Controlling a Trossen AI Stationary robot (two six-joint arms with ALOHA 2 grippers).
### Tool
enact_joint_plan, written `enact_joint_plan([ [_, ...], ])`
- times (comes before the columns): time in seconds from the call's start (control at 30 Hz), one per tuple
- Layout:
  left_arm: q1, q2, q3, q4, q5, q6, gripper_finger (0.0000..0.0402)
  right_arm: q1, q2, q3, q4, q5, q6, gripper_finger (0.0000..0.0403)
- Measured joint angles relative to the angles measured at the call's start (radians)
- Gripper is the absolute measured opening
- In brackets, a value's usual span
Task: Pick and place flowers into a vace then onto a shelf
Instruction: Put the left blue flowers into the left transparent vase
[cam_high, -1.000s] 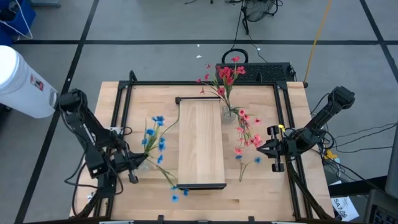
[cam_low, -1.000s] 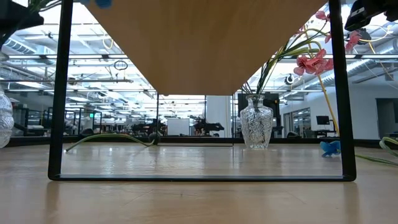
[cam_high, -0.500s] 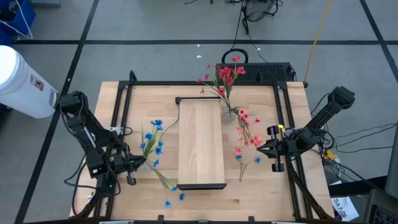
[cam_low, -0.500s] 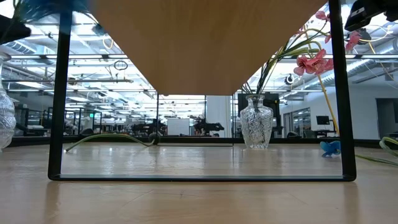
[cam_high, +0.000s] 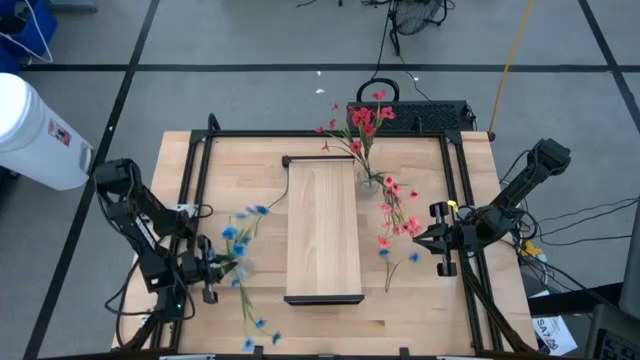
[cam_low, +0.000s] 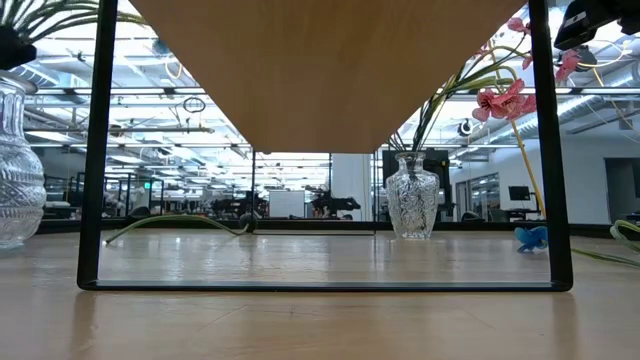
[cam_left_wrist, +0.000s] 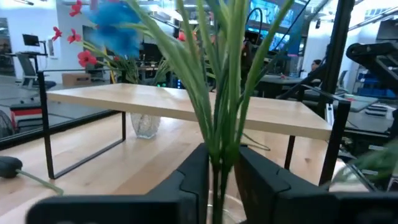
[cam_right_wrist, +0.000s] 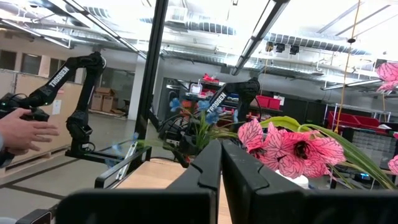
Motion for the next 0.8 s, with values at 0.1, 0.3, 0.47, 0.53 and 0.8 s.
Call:
enact_joint_plan([
  [0.1,0.0,0.0,0.0,0.016,0.002,0.025,0.0084,0.0,0.0,0.0,0.0,0.0,0.0,0.0009],
  [0.3,-0.002,-0.017,0.0,0.019,0.016,0.036,0.0082,0.0,0.0,0.0,0.0,0.0,0.0,0.0008],
  [0.47,-0.011,-0.062,-0.001,0.031,0.042,0.11,0.0081,0.0,0.0,0.0,0.0,0.0,0.0,0.0008],
  [0.53,-0.011,-0.088,-0.003,0.032,0.052,0.138,0.0082,0.0,0.0,0.0,0.0,0.0,0.0,0.0009],
  [0.8,-0.011,-0.209,-0.003,0.035,0.047,0.282,0.0082,0.0,0.0,0.0,0.0,0.0,0.0,0.0008],
])
